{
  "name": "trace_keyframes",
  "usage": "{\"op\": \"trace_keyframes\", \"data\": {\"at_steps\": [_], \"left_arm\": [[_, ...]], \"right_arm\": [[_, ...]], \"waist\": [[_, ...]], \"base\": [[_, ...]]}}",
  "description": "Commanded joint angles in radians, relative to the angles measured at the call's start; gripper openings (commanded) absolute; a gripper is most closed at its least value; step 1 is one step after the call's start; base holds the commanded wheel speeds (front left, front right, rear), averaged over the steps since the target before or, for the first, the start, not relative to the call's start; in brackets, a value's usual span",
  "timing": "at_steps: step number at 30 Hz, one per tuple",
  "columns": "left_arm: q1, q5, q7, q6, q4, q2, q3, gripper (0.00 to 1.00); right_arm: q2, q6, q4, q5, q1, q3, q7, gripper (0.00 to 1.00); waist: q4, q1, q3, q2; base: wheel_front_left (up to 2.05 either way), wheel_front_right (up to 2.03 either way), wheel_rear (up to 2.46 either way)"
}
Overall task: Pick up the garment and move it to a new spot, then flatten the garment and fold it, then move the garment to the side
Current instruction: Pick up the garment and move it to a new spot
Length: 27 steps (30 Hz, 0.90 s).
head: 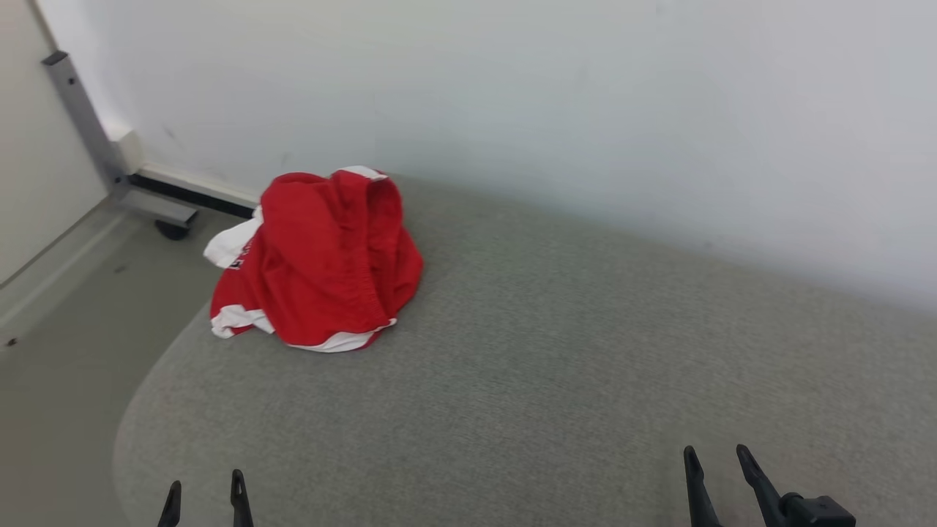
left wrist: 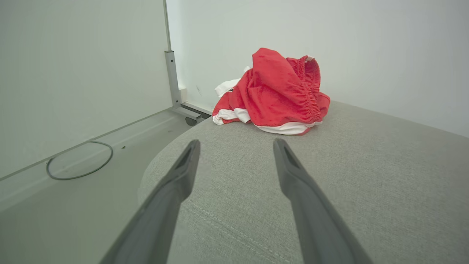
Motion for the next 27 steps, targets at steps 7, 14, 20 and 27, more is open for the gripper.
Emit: {"op": "trace_keyframes", "data": {"at_steps": [7, 14, 20, 27], "left_arm": [[0.021, -0.001, -0.004, 0.006, -0.023, -0.001, 0.03, 1.0], [0.033, -0.01, -0.004, 0.012, -0.036, -0.001, 0.046, 1.0], [0.026, -0.012, -0.004, 0.013, -0.021, -0.001, 0.035, 1.0], [-0.01, 0.004, -0.004, 0.004, 0.004, -0.001, 0.03, 1.0]], "right_arm": [[-0.003, 0.003, 0.007, 0.006, -0.022, 0.031, -0.001, 1.0], [-0.002, 0.003, 0.017, 0.003, -0.039, 0.041, -0.001, 1.0], [-0.003, 0.003, 0.018, 0.004, -0.024, 0.038, -0.001, 1.0], [-0.003, 0.003, 0.01, 0.005, -0.009, 0.033, -0.001, 1.0]], "waist": [[0.086, 0.0001, 0.011, 0.0], [0.092, 0.0001, 0.019, 0.0], [0.09, 0.0001, 0.017, 0.0], [0.09, 0.0001, 0.017, 0.0]], "base": [[0.0, 0.0, 0.0], [0.0, 0.0, 0.0], [0.0, 0.0, 0.0], [0.0, 0.0, 0.0]]}}
